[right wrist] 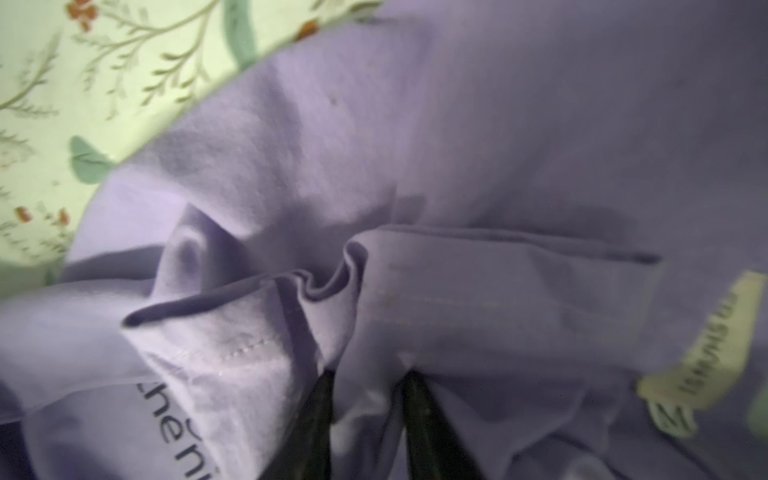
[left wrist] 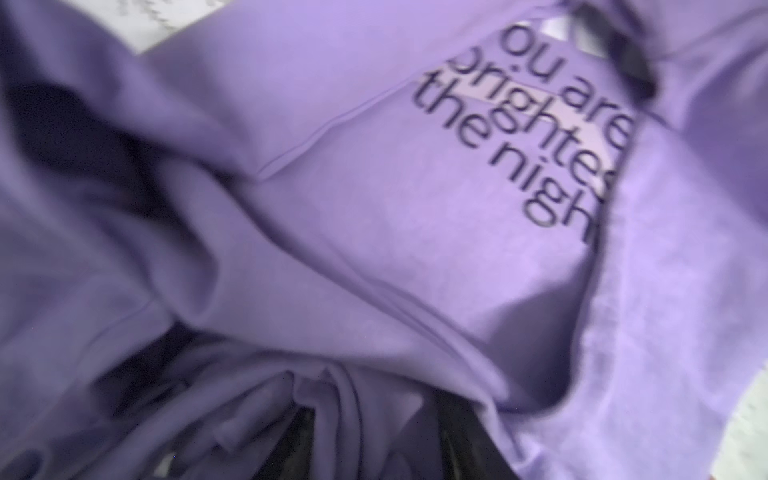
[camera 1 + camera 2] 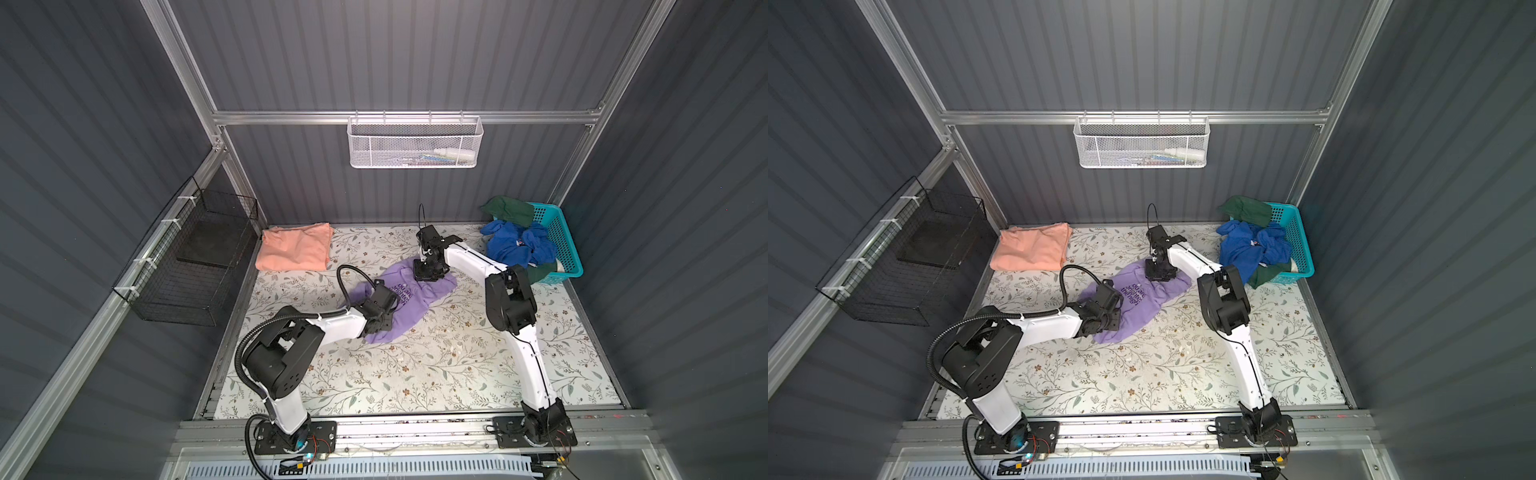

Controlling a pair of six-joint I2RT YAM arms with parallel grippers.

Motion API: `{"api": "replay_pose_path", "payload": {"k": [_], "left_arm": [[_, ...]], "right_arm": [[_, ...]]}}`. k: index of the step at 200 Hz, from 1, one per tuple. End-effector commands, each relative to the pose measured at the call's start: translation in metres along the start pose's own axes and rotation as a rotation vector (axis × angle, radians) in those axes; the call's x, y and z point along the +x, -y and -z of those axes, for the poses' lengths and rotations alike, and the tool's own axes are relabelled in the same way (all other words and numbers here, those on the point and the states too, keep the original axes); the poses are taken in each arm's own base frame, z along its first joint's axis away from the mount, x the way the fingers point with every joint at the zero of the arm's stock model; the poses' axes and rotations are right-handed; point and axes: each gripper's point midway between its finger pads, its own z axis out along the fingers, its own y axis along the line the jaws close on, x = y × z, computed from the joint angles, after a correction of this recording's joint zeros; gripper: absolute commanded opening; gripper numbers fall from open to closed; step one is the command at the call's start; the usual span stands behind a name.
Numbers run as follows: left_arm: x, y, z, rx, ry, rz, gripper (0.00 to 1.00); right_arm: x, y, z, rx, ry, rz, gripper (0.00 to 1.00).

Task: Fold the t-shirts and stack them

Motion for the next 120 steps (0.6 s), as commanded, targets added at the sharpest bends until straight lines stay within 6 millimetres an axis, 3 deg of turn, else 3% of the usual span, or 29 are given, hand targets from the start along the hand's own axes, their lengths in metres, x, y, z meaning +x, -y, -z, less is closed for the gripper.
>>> {"api": "replay_pose_path", "payload": {"k": [1,42,86,120], "left_arm": [[0.09,0.013,-0.015,0.04,-0.32,-0.112,0.42],[0.09,0.066,-0.012,0.136,-0.292,-0.28,0.4],[0.098,0.118,-0.004,0.217,-0.264,-0.432,0.38],[0.099,0.136,-0.004,0.209,-0.269,-0.494,0.38]], "right_arm": [[0.036,-0.006,-0.017,-0.035,-0.149,0.042,0.31],[0.046,-0.003,-0.016,-0.058,-0.172,0.081,0.32],[0.043,-0.002,-0.017,-0.11,-0.211,0.067,0.31],[0.049,-0.011,-0.014,-0.153,-0.245,0.108,0.32]]}}
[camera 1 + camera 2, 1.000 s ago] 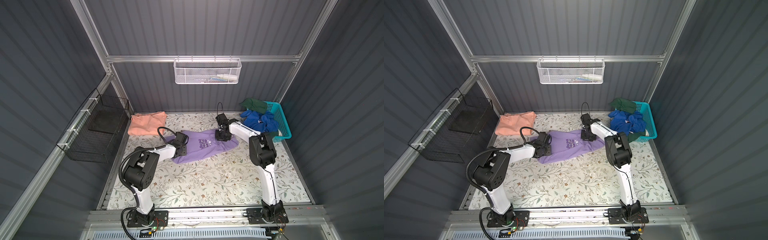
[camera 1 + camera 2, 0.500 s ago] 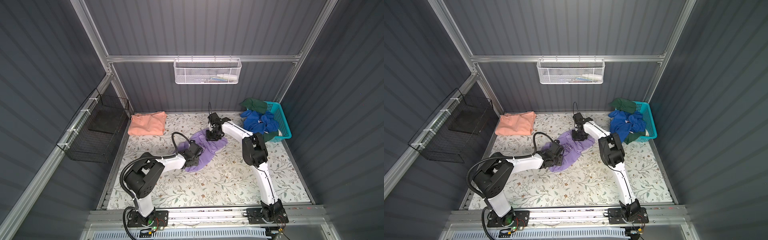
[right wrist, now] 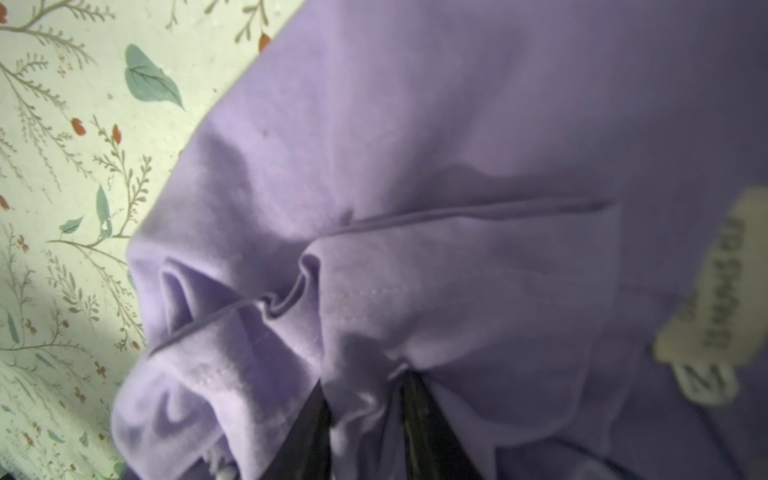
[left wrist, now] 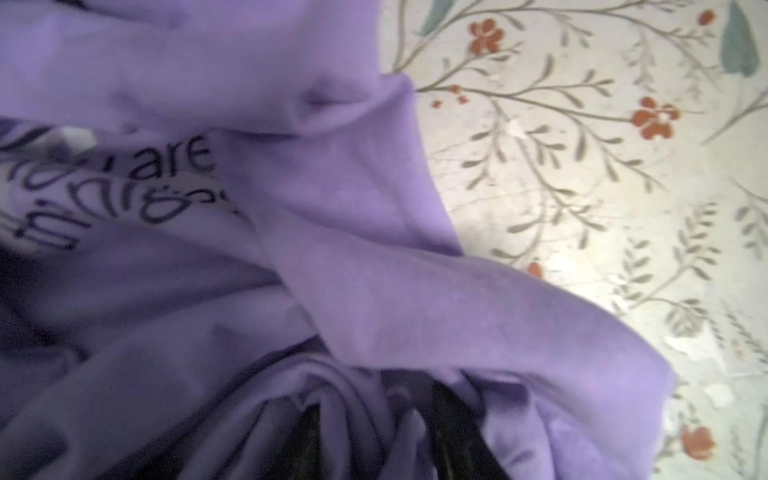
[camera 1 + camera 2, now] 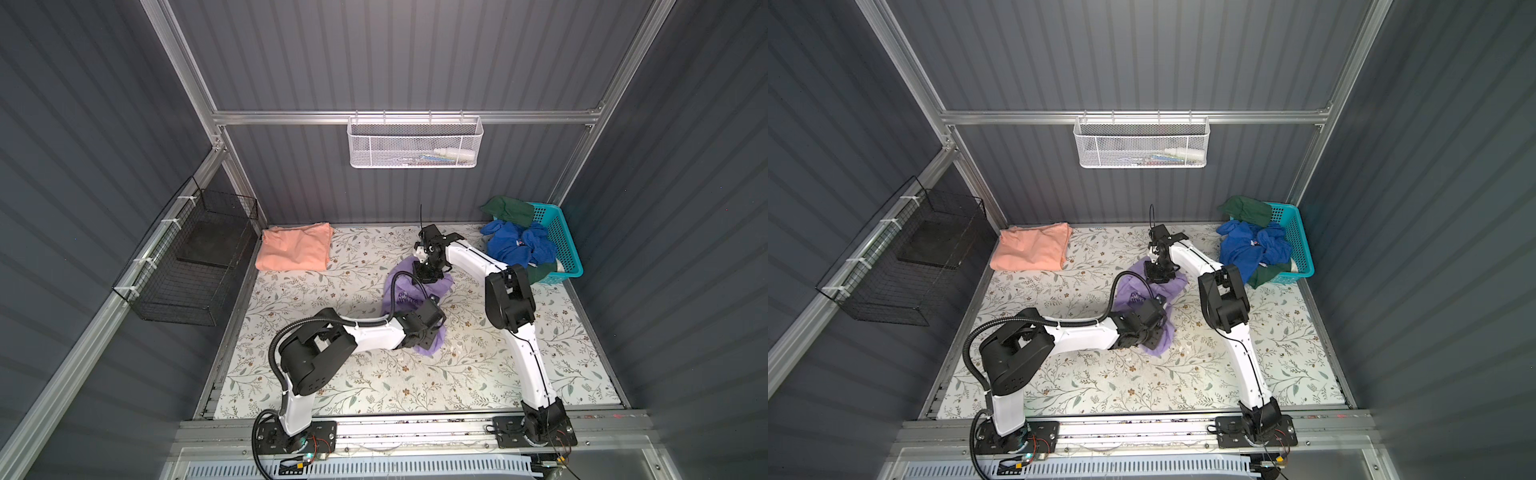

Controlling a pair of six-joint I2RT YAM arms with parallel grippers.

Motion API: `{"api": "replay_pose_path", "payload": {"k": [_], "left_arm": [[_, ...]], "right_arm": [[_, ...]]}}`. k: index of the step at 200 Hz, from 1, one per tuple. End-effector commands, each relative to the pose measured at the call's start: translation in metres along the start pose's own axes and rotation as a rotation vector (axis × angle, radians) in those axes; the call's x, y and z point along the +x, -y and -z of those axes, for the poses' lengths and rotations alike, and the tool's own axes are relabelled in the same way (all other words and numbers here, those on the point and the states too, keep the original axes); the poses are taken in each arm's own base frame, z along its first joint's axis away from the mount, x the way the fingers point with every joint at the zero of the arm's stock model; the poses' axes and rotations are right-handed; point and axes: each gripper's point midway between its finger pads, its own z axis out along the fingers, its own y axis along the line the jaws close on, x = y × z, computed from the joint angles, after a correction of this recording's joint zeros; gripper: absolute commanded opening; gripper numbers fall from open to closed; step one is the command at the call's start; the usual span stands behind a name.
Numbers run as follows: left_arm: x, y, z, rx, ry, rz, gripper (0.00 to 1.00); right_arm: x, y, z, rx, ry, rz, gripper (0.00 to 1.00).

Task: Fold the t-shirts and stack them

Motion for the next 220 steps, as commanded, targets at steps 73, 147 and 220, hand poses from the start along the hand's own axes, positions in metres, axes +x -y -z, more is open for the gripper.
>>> {"api": "replay_pose_path", "payload": {"k": [73,147,220], "left_arm": [[0.038,0.003,0.014,-0.072,-0.168,-0.029,0.74],[-0.002,-0.007,0.072,-0.074,0.016,0.052,1.0],[-0.043,-0.065,0.111,-0.111,0.104,0.185,1.0]], "right_arm": [[-0.002,0.013,0.006,-0.052,-0.073,-0.05,0.66],[-0.035,0.026,0.096,-0.048,0.12,-0.103,0.99],[-0.022,0.044,0.16,0.034,0.294,-0.198,0.99]]}}
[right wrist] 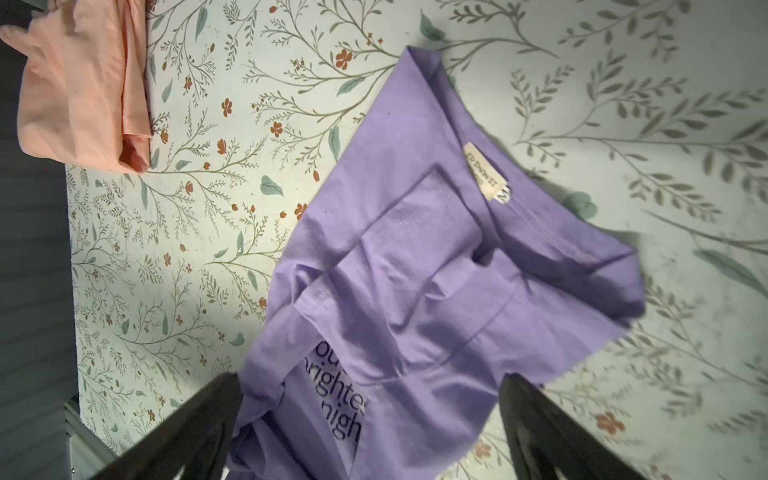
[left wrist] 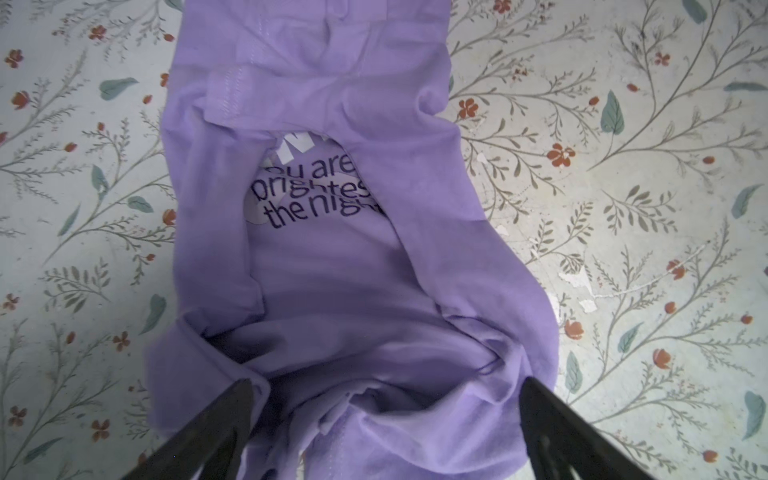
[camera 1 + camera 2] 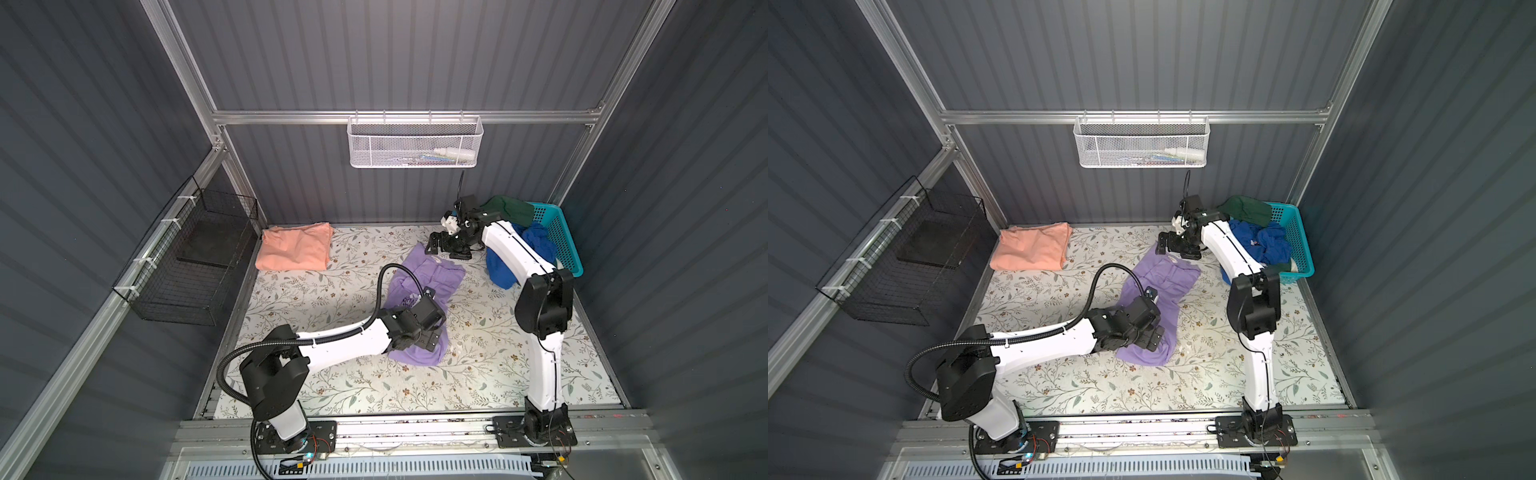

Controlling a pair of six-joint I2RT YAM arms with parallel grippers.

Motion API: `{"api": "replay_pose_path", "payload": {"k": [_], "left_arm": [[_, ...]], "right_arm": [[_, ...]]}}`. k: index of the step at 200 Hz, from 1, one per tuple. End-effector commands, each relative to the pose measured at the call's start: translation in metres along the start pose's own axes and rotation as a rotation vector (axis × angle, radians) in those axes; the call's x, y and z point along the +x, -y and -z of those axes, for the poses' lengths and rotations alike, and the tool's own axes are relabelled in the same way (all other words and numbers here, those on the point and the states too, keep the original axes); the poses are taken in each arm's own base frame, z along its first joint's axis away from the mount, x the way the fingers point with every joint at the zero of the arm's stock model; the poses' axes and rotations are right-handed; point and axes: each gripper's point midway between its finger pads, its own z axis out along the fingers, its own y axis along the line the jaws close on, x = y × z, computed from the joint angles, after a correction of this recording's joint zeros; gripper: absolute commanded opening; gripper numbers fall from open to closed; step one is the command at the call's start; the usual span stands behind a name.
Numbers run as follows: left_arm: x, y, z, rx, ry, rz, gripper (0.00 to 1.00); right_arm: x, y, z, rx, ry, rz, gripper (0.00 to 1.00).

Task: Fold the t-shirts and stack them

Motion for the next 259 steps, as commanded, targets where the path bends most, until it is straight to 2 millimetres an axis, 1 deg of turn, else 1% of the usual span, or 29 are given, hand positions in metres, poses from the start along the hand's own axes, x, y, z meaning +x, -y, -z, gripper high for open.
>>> {"api": "replay_pose_path", "payload": {"k": [1,19,27,28,35,52,63,66,71,73,76,85,90,99,105,113,121,133,144,165,173,189,200,212,214,217,229,246,259], "left_arm": [[-0.022,-0.034,0.008,-0.01,0.02,0.103,1.0],[-0.04,-0.057,0.005,-0.031,0.055,0.158,1.0],[-0.049,-0.066,0.002,-0.029,0.058,0.178,1.0],[-0.05,-0.068,0.002,-0.028,0.059,0.182,1.0],[-0.059,-0.076,-0.002,-0.021,0.058,0.21,1.0],[-0.079,-0.094,-0.015,0.016,0.076,0.268,1.0],[-0.089,-0.103,-0.028,0.024,0.073,0.283,1.0],[-0.094,-0.105,-0.029,0.029,0.077,0.282,0.99],[-0.092,-0.106,-0.039,0.036,0.057,0.275,0.98],[-0.103,-0.107,-0.037,0.044,0.076,0.274,0.97],[-0.106,-0.107,-0.043,0.045,0.072,0.27,0.95],[-0.109,-0.111,-0.058,0.044,0.044,0.255,0.87],[-0.112,-0.111,-0.064,0.046,0.037,0.245,0.85],[-0.111,-0.112,-0.078,0.042,-0.001,0.236,0.84],[-0.113,-0.112,-0.081,0.041,-0.01,0.231,0.82],[-0.115,-0.111,-0.083,0.046,-0.008,0.225,0.81],[-0.118,-0.11,-0.081,0.05,0.007,0.228,0.81],[-0.12,-0.111,-0.076,0.052,0.036,0.235,0.81],[-0.12,-0.115,-0.069,0.037,0.05,0.236,0.81],[-0.116,-0.121,-0.053,0.007,0.063,0.232,0.81],[-0.114,-0.125,-0.046,-0.008,0.069,0.234,0.81],[-0.107,-0.13,-0.034,-0.032,0.077,0.238,0.81],[-0.103,-0.133,-0.027,-0.042,0.082,0.244,0.81],[-0.104,-0.134,-0.018,-0.043,0.095,0.255,0.81],[-0.092,-0.135,-0.022,-0.049,0.071,0.256,0.81],[-0.088,-0.135,-0.022,-0.053,0.062,0.258,0.81],[-0.081,-0.137,-0.018,-0.06,0.057,0.267,0.81],[-0.071,-0.14,-0.015,-0.078,0.049,0.276,0.81],[-0.063,-0.143,-0.016,-0.096,0.031,0.276,0.81]], "right_arm": [[0.004,0.014,0.012,0.048,0.057,-0.058,0.99],[0.018,0.018,0.019,0.049,0.077,-0.095,0.99],[0.028,0.023,0.02,0.06,0.078,-0.117,0.99],[0.026,0.022,0.022,0.058,0.087,-0.12,0.99],[0.037,0.026,0.021,0.065,0.084,-0.138,0.99],[0.06,0.032,0.021,0.063,0.084,-0.168,0.99],[0.076,0.039,0.017,0.072,0.065,-0.185,0.98],[0.079,0.04,0.017,0.074,0.059,-0.188,0.97],[0.086,0.043,0.014,0.08,0.046,-0.194,0.95],[0.089,0.044,0.013,0.084,0.04,-0.195,0.95],[0.093,0.046,0.012,0.088,0.034,-0.2,0.94],[0.102,0.053,0.006,0.104,0.017,-0.213,0.92],[0.107,0.055,0.003,0.108,0.009,-0.221,0.9],[0.111,0.059,-0.004,0.112,0.0,-0.228,0.84],[0.112,0.061,-0.011,0.113,-0.008,-0.232,0.8],[0.111,0.065,-0.019,0.128,-0.023,-0.24,0.76],[0.108,0.068,-0.027,0.141,-0.037,-0.24,0.72],[0.102,0.074,-0.041,0.163,-0.052,-0.243,0.7],[0.094,0.078,-0.052,0.186,-0.063,-0.246,0.64],[0.082,0.087,-0.07,0.225,-0.086,-0.235,0.6],[0.074,0.089,-0.073,0.241,-0.091,-0.218,0.58],[0.061,0.096,-0.082,0.287,-0.11,-0.175,0.48],[0.052,0.098,-0.089,0.296,-0.125,-0.147,0.36],[0.043,0.101,-0.096,0.3,-0.143,-0.122,0.3],[0.041,0.101,-0.097,0.303,-0.145,-0.118,0.3],[0.036,0.101,-0.098,0.304,-0.139,-0.11,0.29],[0.026,0.106,-0.106,0.323,-0.147,-0.079,0.25],[0.002,0.106,-0.114,0.322,-0.111,-0.036,0.16],[-0.019,0.108,-0.116,0.323,-0.075,-0.035,0.17]]}}
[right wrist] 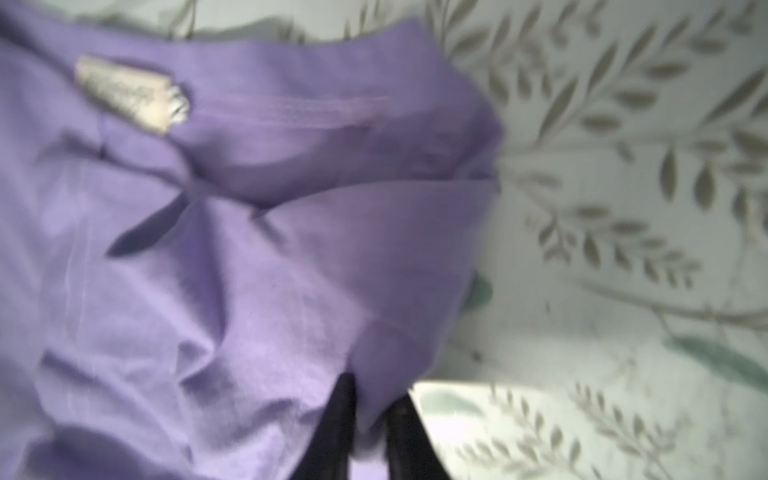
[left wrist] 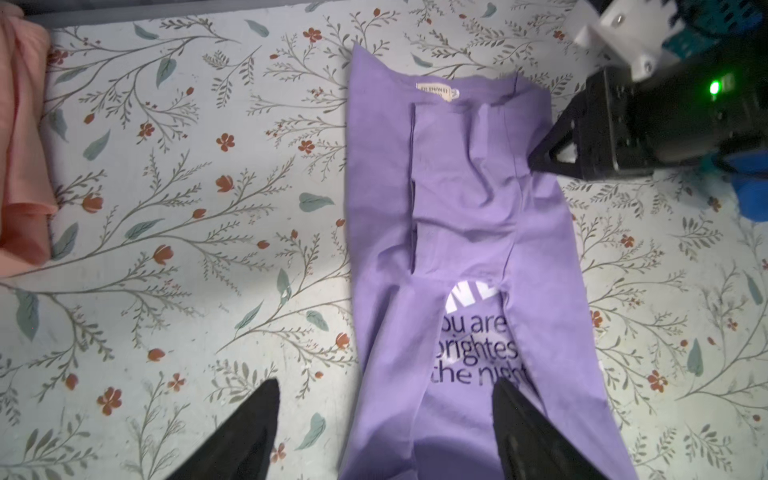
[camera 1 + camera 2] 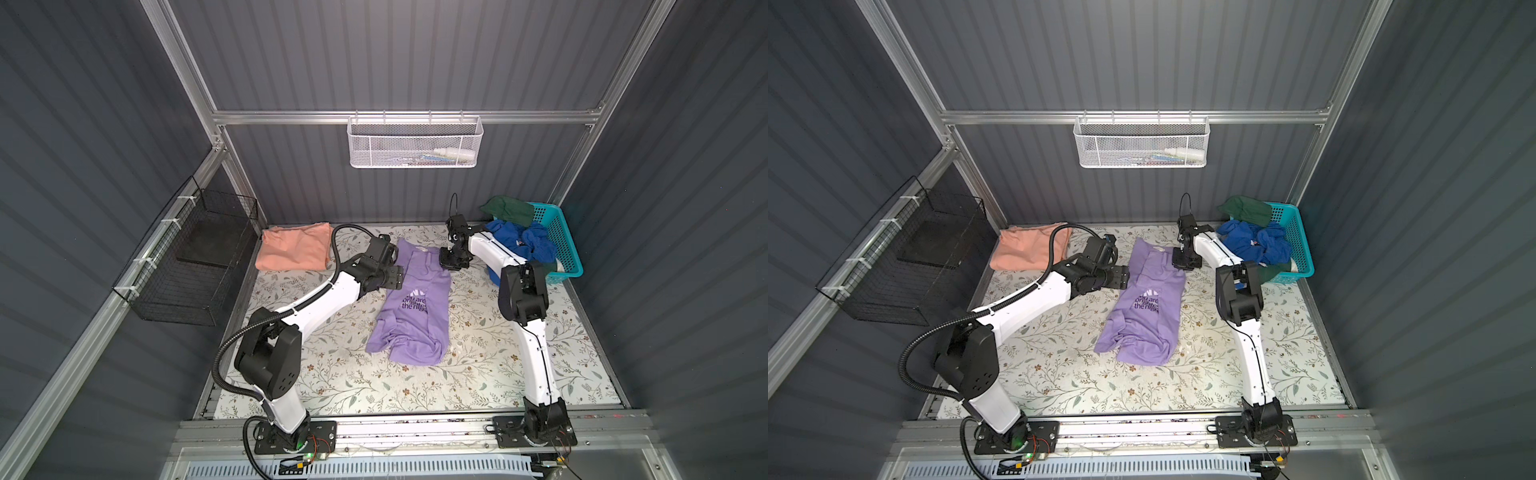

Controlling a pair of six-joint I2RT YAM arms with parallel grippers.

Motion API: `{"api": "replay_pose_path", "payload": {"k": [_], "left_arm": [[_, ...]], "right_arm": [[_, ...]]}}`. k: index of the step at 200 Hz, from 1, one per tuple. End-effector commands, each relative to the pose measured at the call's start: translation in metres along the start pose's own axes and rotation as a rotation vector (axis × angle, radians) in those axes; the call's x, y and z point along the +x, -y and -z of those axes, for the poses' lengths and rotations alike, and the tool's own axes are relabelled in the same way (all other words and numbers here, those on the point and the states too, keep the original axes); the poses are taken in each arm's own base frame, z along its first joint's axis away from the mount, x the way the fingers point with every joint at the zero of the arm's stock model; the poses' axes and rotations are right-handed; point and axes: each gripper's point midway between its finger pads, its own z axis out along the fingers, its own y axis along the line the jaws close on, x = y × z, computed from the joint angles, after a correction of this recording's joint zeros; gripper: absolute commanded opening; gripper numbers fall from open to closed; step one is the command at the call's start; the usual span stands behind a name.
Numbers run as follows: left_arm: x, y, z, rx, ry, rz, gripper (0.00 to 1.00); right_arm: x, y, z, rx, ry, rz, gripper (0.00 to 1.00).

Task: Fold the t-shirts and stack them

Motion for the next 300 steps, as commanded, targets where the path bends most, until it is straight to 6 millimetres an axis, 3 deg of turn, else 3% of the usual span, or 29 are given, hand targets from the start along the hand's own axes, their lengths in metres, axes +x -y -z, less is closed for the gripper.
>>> {"api": "replay_pose_path", "payload": {"k": [1,14,31,39,42,49,68,81,92,120,155,176,198,234,273,300], "left_arm": [[0.018,-0.012,0.001,-0.052,-0.04,0.01,0.81],[0.026,-0.017,0.002,-0.072,-0.063,0.01,0.82],[0.037,-0.024,0.007,-0.096,-0.082,0.024,0.85],[0.042,-0.027,0.011,-0.108,-0.084,0.029,0.85],[0.044,-0.029,0.013,-0.114,-0.085,0.033,0.85],[0.048,-0.034,0.017,-0.133,-0.084,0.047,0.86],[0.062,-0.044,0.03,-0.158,-0.089,0.087,0.92],[0.075,-0.047,0.036,-0.157,-0.101,0.115,0.94],[0.089,-0.05,0.041,-0.16,-0.12,0.129,0.94],[0.123,-0.053,0.047,-0.134,-0.166,0.15,0.92],[0.16,-0.03,0.046,-0.053,-0.224,0.123,0.83],[0.179,-0.019,0.044,-0.047,-0.257,0.094,0.83],[0.197,-0.019,0.036,-0.04,-0.28,0.096,0.82],[0.208,-0.029,0.024,-0.079,-0.268,0.087,0.8],[0.215,-0.026,0.01,-0.07,-0.274,0.094,0.79],[0.221,-0.021,-0.001,-0.052,-0.294,0.106,0.79]], "right_arm": [[-0.014,0.012,-0.002,0.05,-0.011,0.044,0.17],[-0.03,0.003,0.002,0.007,0.021,0.043,0.38],[-0.038,-0.01,0.017,-0.056,0.043,0.055,0.41],[-0.037,-0.014,0.026,-0.079,0.046,0.058,0.49],[-0.038,-0.015,0.031,-0.083,0.053,0.058,0.56],[-0.034,-0.015,0.039,-0.087,0.06,0.053,0.68],[-0.016,-0.012,0.064,-0.099,0.082,0.022,0.72],[0.003,-0.011,0.084,-0.112,0.103,-0.015,0.82],[0.022,-0.01,0.101,-0.117,0.117,-0.042,0.83],[0.102,-0.011,0.129,-0.091,0.097,-0.072,0.82],[0.223,-0.034,0.133,-0.126,-0.027,-0.05,0.75],[0.273,-0.045,0.133,-0.123,-0.08,-0.016,0.71],[0.308,-0.06,0.13,-0.142,-0.141,0.045,0.66],[0.345,-0.076,0.118,-0.131,-0.217,0.114,0.66],[0.373,-0.075,0.103,-0.07,-0.303,0.151,0.67],[0.381,-0.069,0.099,-0.029,-0.324,0.154,0.67]]}}
